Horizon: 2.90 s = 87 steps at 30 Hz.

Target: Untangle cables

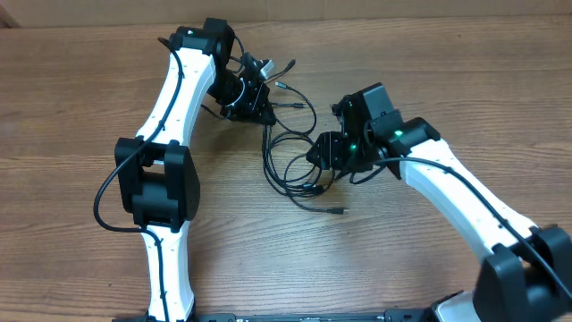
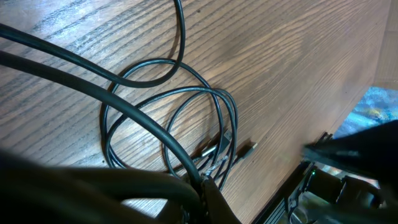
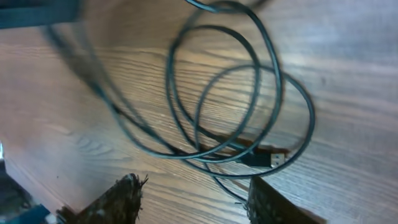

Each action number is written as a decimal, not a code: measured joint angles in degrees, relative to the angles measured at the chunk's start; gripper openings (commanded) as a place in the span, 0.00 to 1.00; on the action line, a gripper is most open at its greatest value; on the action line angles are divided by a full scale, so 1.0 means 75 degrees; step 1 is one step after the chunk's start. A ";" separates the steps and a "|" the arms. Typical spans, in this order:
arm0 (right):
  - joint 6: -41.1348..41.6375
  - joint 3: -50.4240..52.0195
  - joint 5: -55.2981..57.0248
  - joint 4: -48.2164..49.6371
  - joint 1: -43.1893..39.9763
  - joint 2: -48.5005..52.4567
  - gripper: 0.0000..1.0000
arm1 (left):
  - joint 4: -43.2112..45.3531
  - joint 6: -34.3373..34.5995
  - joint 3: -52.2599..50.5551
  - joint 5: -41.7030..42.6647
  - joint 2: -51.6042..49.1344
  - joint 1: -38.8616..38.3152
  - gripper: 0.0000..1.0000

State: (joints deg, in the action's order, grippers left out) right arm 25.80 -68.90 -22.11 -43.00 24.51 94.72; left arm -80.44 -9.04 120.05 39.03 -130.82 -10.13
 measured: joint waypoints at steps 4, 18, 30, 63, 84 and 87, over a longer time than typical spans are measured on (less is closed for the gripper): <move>0.1096 0.0003 -0.0012 0.0023 0.0023 0.0650 0.56 | 0.0003 0.0003 0.0000 -0.0009 0.0000 0.0000 0.04; 0.2836 0.0026 -0.0146 0.1545 0.0574 0.1475 0.51 | -0.0111 0.1370 0.0000 -0.2259 0.0000 0.0000 0.11; 0.3267 0.0026 0.1148 0.1614 0.0901 0.1483 0.59 | -0.0181 0.1824 0.0000 -0.2868 0.0000 0.0000 0.46; 0.1507 0.0026 0.1040 0.2206 0.0901 0.1483 0.64 | 0.0318 0.2696 -0.1769 -0.3727 0.0000 0.0452 0.46; 0.1387 0.0038 0.1670 0.1996 0.0901 0.1498 1.00 | -0.0405 0.2602 -0.0455 -0.2416 0.0268 -0.0187 0.58; 0.1384 0.0038 0.1891 0.1877 0.0901 0.1498 1.00 | -0.0248 0.2672 -0.0455 -0.2498 0.0271 -0.0428 0.61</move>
State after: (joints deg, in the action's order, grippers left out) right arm 36.18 -68.62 -7.92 -28.93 31.27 105.95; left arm -82.30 11.00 116.64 20.29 -128.79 -13.34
